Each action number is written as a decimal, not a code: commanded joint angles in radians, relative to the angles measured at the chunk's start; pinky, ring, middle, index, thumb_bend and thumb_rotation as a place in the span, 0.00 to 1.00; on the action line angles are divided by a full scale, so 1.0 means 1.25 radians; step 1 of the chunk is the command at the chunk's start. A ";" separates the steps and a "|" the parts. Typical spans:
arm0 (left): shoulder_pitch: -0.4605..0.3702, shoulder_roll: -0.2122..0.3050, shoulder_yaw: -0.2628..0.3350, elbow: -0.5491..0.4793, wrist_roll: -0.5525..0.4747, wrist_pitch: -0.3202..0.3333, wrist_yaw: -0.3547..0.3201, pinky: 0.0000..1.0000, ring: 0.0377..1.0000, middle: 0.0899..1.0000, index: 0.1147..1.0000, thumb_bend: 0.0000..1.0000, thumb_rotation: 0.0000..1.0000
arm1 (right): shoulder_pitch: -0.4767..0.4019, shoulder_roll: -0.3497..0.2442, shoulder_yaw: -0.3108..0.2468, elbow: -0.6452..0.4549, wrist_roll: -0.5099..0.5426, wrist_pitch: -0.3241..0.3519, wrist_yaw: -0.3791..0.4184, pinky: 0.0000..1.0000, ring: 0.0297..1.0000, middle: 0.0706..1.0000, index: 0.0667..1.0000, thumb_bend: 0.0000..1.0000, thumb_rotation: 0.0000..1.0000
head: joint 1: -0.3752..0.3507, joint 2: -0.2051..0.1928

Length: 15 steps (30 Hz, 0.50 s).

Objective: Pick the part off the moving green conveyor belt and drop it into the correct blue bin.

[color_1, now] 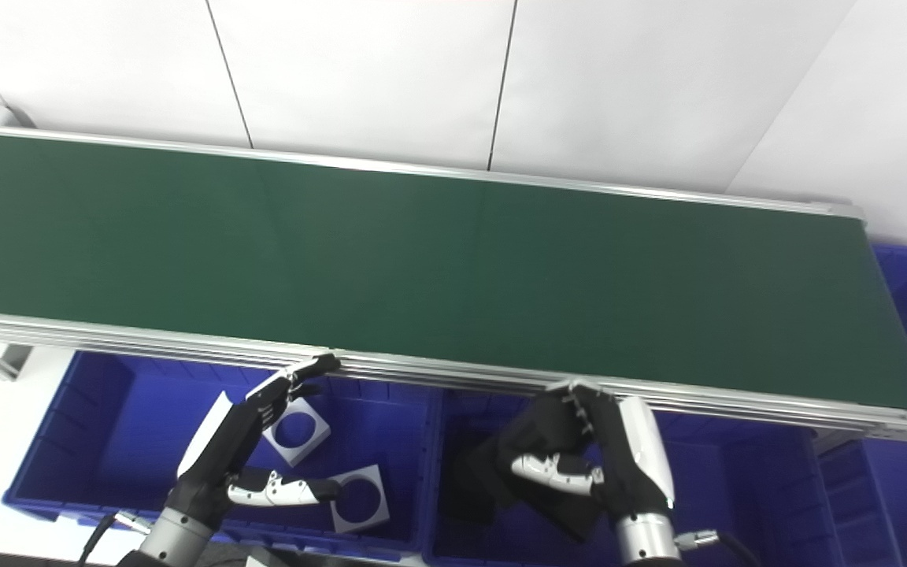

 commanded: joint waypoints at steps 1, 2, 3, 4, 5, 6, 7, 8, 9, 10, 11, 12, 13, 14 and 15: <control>0.000 -0.001 0.008 -0.027 -0.009 -0.017 -0.015 0.86 0.90 0.89 0.79 0.90 0.39 | -0.010 -0.005 0.011 -0.004 -0.032 -0.002 -0.006 0.31 0.37 0.45 0.50 0.50 0.00 | 0.000 0.001; 0.001 0.000 0.010 -0.026 -0.013 -0.019 -0.019 0.87 0.90 0.89 0.79 0.90 0.38 | -0.011 -0.006 0.014 0.004 -0.041 -0.002 -0.008 0.32 0.37 0.45 0.50 0.50 0.00 | 0.002 -0.002; 0.003 0.001 0.012 -0.026 -0.014 -0.020 -0.021 0.87 0.90 0.89 0.80 0.90 0.38 | -0.012 -0.007 0.018 0.013 -0.052 -0.004 -0.012 0.32 0.37 0.44 0.50 0.51 0.00 | 0.002 -0.003; 0.004 0.000 0.014 -0.028 -0.013 -0.017 -0.022 0.86 0.90 0.89 0.79 0.90 0.38 | -0.013 -0.009 0.022 0.022 -0.065 -0.005 -0.015 0.33 0.37 0.44 0.50 0.51 0.00 | 0.002 -0.004; 0.006 0.001 0.016 -0.030 -0.014 -0.016 -0.025 0.86 0.90 0.89 0.79 0.91 0.38 | -0.015 -0.010 0.027 0.031 -0.078 -0.003 -0.015 0.35 0.38 0.44 0.50 0.51 0.00 | 0.000 -0.006; 0.007 0.002 0.017 -0.031 -0.014 -0.016 -0.027 0.86 0.90 0.89 0.79 0.90 0.38 | -0.015 -0.011 0.030 0.037 -0.087 -0.001 -0.015 0.42 0.41 0.45 0.48 0.51 0.00 | 0.000 -0.006; 0.007 0.004 0.018 -0.032 -0.015 -0.018 -0.030 0.86 0.90 0.89 0.79 0.90 0.38 | -0.016 -0.012 0.035 0.042 -0.097 0.000 -0.013 0.45 0.41 0.46 0.48 0.51 0.00 | -0.004 -0.011; 0.008 0.005 0.019 -0.032 -0.013 -0.019 -0.032 0.86 0.90 0.89 0.80 0.90 0.38 | -0.015 -0.011 0.038 0.045 -0.100 -0.001 -0.013 0.49 0.52 0.51 0.46 0.51 0.02 | -0.004 -0.011; 0.008 0.006 0.021 -0.033 -0.013 -0.020 -0.035 0.86 0.90 0.90 0.80 0.90 0.38 | -0.012 -0.007 0.038 0.046 -0.096 -0.004 -0.012 0.52 0.59 0.63 0.46 0.50 0.08 | -0.005 -0.014; 0.007 0.006 0.022 -0.032 -0.013 -0.021 -0.038 0.84 0.90 0.90 0.80 0.90 0.38 | -0.009 -0.004 0.040 0.045 -0.092 -0.007 -0.011 0.55 0.64 0.71 0.46 0.50 0.11 | -0.005 -0.015; 0.007 0.006 0.023 -0.032 -0.013 -0.022 -0.041 0.84 0.90 0.90 0.80 0.90 0.38 | -0.005 -0.002 0.041 0.044 -0.090 -0.011 -0.013 0.55 0.65 0.72 0.46 0.50 0.11 | -0.006 -0.021; 0.007 0.004 0.024 -0.033 -0.013 -0.020 -0.044 0.84 0.90 0.90 0.80 0.89 0.38 | 0.000 0.001 0.043 0.044 -0.088 -0.018 -0.019 0.57 0.68 0.76 0.46 0.50 0.12 | -0.006 -0.021; 0.006 0.004 0.024 -0.034 -0.012 -0.020 -0.046 0.84 0.90 0.90 0.80 0.89 0.38 | 0.004 0.003 0.045 0.045 -0.092 -0.025 -0.027 0.62 0.74 0.82 0.64 0.56 0.09 | -0.008 -0.025; 0.006 0.003 0.025 -0.034 -0.011 -0.019 -0.048 0.84 0.90 0.90 0.80 0.89 0.38 | 0.007 0.005 0.046 0.045 -0.094 -0.029 -0.033 0.65 0.77 0.85 0.71 0.59 0.11 | -0.008 -0.025; 0.004 0.001 0.025 -0.034 -0.007 -0.018 -0.050 0.84 0.90 0.90 0.80 0.89 0.38 | 0.014 0.005 0.050 0.046 -0.097 -0.050 -0.050 0.66 0.79 0.86 0.74 0.61 0.12 | -0.010 -0.029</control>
